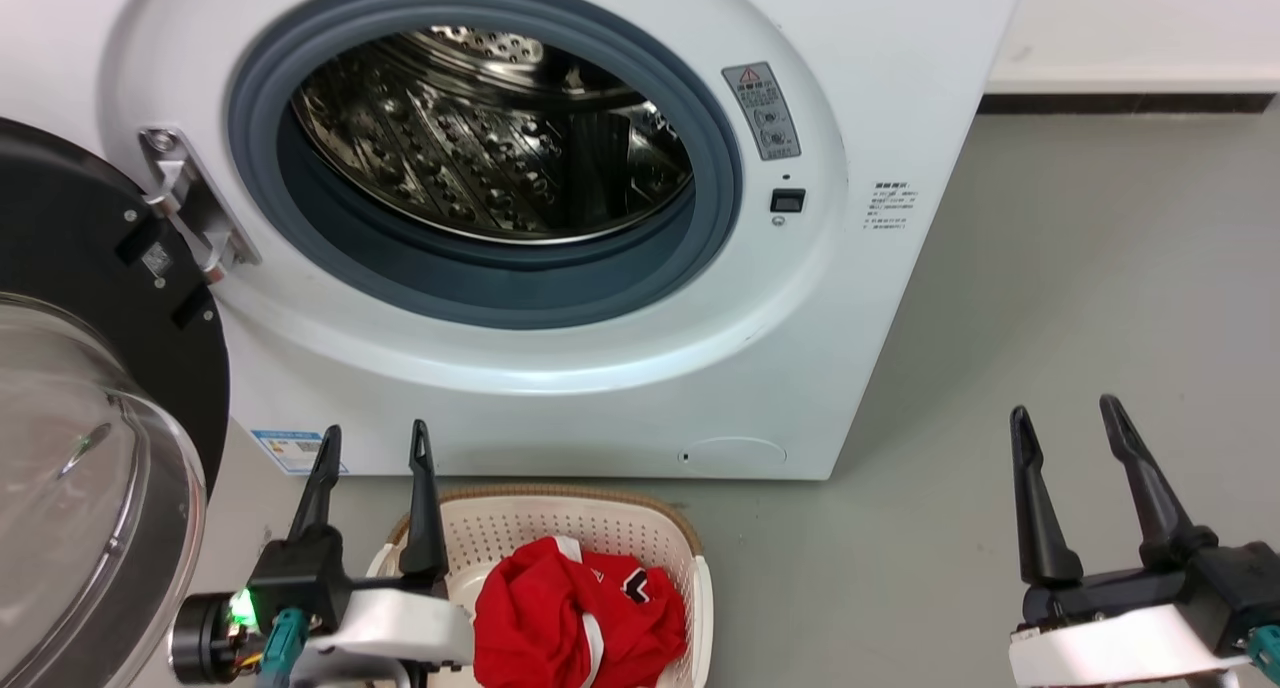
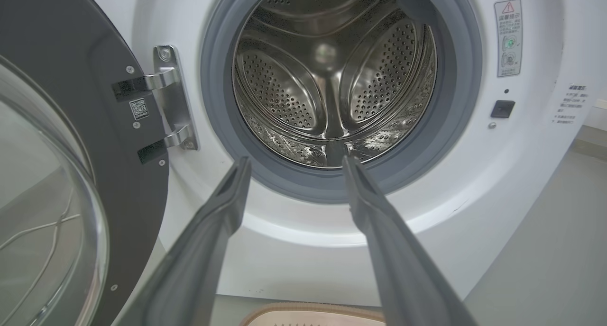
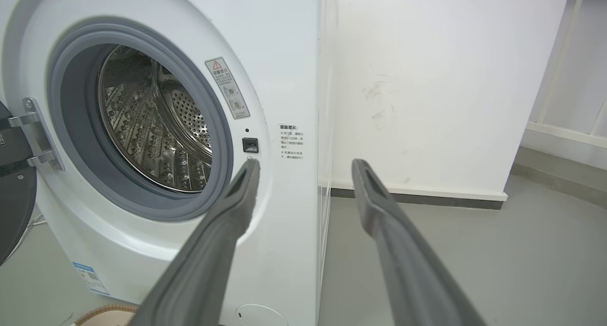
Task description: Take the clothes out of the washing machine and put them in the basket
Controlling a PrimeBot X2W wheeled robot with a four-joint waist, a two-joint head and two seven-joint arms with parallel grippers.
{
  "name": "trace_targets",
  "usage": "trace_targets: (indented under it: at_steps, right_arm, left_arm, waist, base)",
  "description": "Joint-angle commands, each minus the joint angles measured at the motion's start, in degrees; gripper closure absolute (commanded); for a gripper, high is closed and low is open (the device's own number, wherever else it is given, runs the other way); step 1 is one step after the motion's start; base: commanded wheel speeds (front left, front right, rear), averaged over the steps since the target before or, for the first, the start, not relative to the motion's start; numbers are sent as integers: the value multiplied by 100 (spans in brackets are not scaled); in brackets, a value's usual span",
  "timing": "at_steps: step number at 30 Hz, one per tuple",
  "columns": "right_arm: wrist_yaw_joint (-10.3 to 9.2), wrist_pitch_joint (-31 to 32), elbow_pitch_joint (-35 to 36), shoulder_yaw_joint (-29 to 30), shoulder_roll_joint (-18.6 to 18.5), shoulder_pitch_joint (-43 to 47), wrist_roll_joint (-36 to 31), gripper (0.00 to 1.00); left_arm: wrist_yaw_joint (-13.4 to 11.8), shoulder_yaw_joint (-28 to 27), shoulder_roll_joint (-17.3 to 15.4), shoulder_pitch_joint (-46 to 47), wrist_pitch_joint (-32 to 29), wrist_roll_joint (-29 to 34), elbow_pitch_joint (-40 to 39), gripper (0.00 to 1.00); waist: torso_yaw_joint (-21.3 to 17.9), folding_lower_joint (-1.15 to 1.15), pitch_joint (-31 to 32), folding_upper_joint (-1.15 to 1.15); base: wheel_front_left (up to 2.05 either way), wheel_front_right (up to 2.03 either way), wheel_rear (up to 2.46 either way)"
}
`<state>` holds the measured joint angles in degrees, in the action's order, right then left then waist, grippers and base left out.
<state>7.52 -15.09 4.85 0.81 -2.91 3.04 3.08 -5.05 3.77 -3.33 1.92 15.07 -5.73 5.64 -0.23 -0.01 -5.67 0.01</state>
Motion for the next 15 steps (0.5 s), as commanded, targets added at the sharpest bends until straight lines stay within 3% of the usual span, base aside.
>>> trace_targets:
  at_steps: [1,15]
  right_arm:
    - [-6,-11,0,-6,5,122,38,0]
    - [-6,-11,-44,-4,6,449,148,0]
  left_arm:
    - [-33,-39,17,-185,14,88,-205,0]
    - [-11,-118,47,-752,15,198,-387,0]
  waist:
    - [3,1,143,-1]
    - [-45,1,467,-1]
  base:
    - [0,0,0]
    - [0,0,0]
